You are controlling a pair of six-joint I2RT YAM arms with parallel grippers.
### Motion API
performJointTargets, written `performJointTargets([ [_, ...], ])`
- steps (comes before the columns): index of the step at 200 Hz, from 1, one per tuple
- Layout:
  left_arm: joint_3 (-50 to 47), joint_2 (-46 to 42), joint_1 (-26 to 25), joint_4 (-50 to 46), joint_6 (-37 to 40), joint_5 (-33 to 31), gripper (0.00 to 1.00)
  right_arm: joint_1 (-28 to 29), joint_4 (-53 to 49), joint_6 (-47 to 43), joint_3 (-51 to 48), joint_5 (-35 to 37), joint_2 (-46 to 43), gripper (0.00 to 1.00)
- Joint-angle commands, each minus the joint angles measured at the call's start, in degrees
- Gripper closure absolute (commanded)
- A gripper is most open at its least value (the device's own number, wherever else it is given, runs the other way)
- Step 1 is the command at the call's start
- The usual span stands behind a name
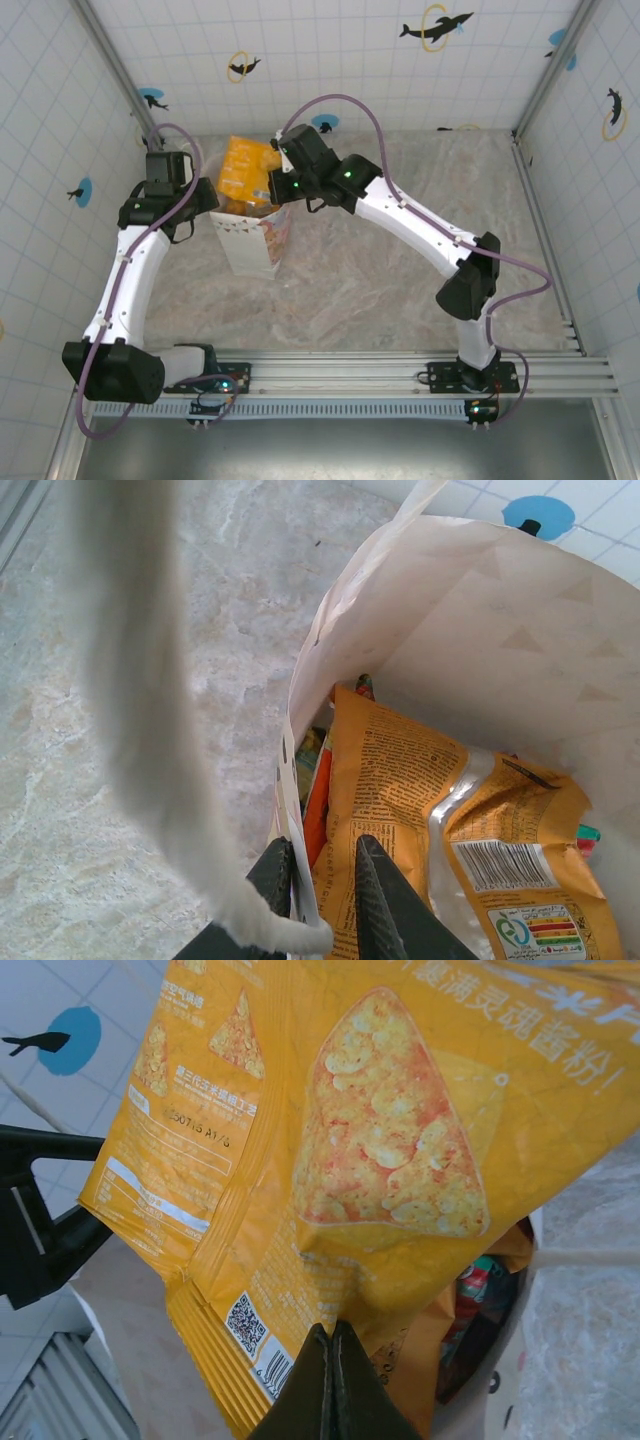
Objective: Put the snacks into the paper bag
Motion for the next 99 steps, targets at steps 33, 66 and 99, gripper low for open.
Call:
performJointTargets([
  [33,2.4,-2.1,0.4,-2.5,0.9,-4.6,0.75,1.4,-1.5,-1.0,4.3,-0.3,1.1,0.70],
  [66,3.9,-2.5,0.4,-3.1,1.0,-4.7,0.62,1.4,-1.2,-2.5,4.2,2.0,-1.6,0.66],
  [99,6.0,-2.4,0.5,-1.6,0.8,-2.4,0.50,1.4,1.9,-3.4,0.6,2.3,-7.4,0.64],
])
